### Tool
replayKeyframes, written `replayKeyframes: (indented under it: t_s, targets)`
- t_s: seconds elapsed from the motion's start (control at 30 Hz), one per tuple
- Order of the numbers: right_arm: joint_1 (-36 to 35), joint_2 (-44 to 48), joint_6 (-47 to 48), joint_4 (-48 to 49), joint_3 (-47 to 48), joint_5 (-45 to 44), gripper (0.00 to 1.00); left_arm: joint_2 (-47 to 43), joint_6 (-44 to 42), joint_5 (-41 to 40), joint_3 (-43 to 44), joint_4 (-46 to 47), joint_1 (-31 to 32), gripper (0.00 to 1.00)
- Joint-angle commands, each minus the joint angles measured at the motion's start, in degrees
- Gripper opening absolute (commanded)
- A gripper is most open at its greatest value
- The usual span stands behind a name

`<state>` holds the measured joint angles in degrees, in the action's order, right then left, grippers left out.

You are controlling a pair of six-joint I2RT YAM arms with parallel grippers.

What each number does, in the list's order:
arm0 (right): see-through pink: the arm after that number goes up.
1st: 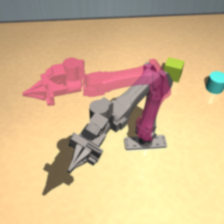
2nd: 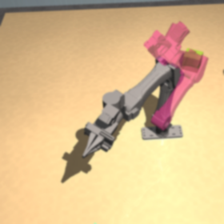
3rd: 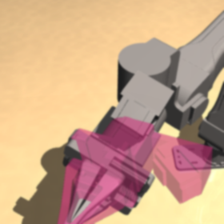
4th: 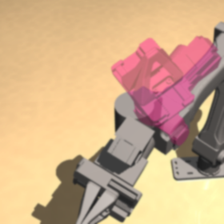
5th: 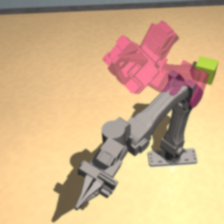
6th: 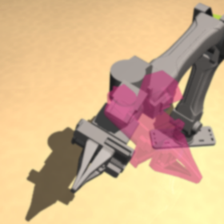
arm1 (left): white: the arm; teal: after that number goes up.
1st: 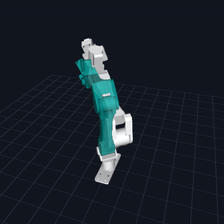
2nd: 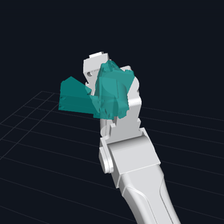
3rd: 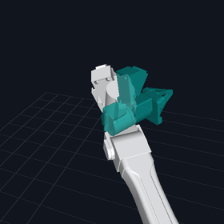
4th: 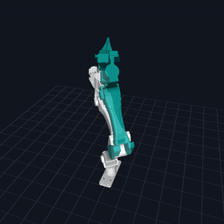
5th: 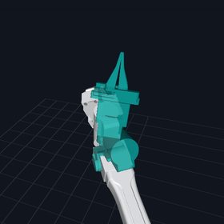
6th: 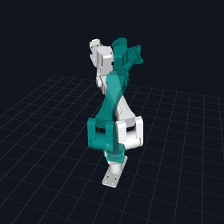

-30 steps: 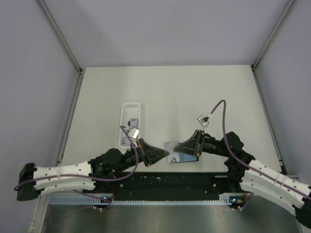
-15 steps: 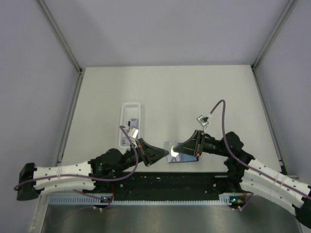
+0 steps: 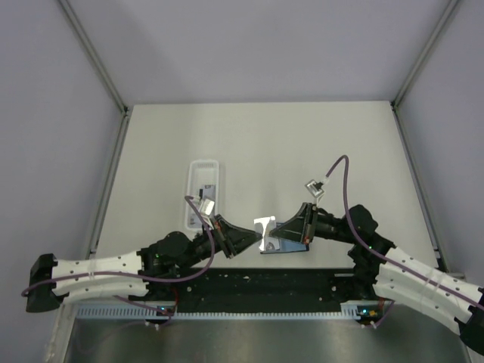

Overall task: Put the credit cards into the card holder
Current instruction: Pick up the credit card at the corner of the board, then turn over the card slot in the card holder.

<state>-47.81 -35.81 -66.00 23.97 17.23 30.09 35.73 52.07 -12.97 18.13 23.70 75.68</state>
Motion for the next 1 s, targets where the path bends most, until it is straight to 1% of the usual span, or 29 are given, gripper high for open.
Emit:
replayKeyframes:
  t_s: [0.0,0.03,0.07,0.13,0.17,0.23,0.27,0.33,0.37,0.43,0.53,0.6,0.67,0.8,0.83,0.87,0.9,0.93,0.97]
  targets:
    - [0.26,-0.05,0.78,2.49,0.70,1.55,0.00,-0.48,-1.45,-1.97,-0.02,2.75,-0.01,0.00]
    - [0.26,0.04,0.70,2.49,0.87,1.55,0.00,-0.22,-1.36,-1.88,-0.02,2.75,-0.09,0.00]
    - [0.18,0.04,0.69,2.75,0.87,1.47,0.00,-0.04,-1.19,-1.88,-0.02,2.75,-0.01,0.02]
    - [0.26,-0.05,0.87,2.06,1.22,1.38,0.00,-0.13,-0.83,-2.14,-0.11,2.66,-0.09,0.09]
    - [0.26,0.13,1.48,1.09,1.48,1.20,0.00,-0.22,-0.83,-2.49,-0.11,2.66,-0.09,0.16]
    - [0.26,0.65,3.32,-3.20,2.53,0.15,0.00,-0.74,-0.66,-3.46,0.06,1.61,-0.09,0.38]
    - [0.26,1.27,4.98,-6.44,3.41,-0.90,0.00,-1.09,-0.75,-3.99,0.24,0.65,-0.09,0.47]
    - [0.26,3.20,9.19,-17.84,6.65,-5.62,0.00,-2.58,-0.92,-5.39,0.59,-2.15,-0.09,0.61]
    - [0.26,3.81,11.48,-25.91,8.50,-8.78,0.00,-3.20,-0.92,-6.18,0.59,-3.65,-0.09,0.65]
    - [0.18,4.52,14.83,-39.46,12.63,-17.92,0.00,-5.13,-0.92,-8.20,0.50,-8.13,-0.09,0.69]
    - [0.18,1.99,18.00,-55.03,17.21,-25.06,0.00,-6.72,-1.27,-11.19,0.15,-13.23,-0.18,0.70]
    - [0.26,-1.35,19.15,-61.29,18.44,-27.27,0.00,-6.02,-2.06,-12.51,1.11,-16.83,-0.18,0.69]
    - [0.26,-4.95,19.94,-64.03,18.36,-27.89,0.00,-4.53,-2.50,-13.31,1.99,-18.95,-0.27,0.68]
    - [0.26,-10.40,20.73,-64.04,18.27,-29.11,0.00,-0.32,-3.29,-11.91,1.82,-17.03,-0.62,0.63]
    - [0.18,-11.90,21.34,-64.04,18.71,-29.82,0.00,0.56,-3.21,-11.38,1.82,-16.33,-0.71,0.61]
    - [0.18,-13.22,21.61,-64.04,19.06,-29.82,0.00,1.53,-3.12,-11.11,1.73,-15.28,-0.88,0.56]
    - [0.18,-14.45,21.53,-64.04,19.33,-32.43,0.00,2.58,-3.12,-10.33,1.47,-14.40,-1.15,0.49]
    - [0.26,-15.59,21.52,-64.04,19.76,-33.07,0.00,3.64,-3.21,-9.10,1.47,-13.52,-1.50,0.43]
    - [0.26,-16.73,21.52,-64.04,20.29,-33.42,0.00,4.61,-3.21,-8.31,1.47,-12.99,-1.93,0.38]
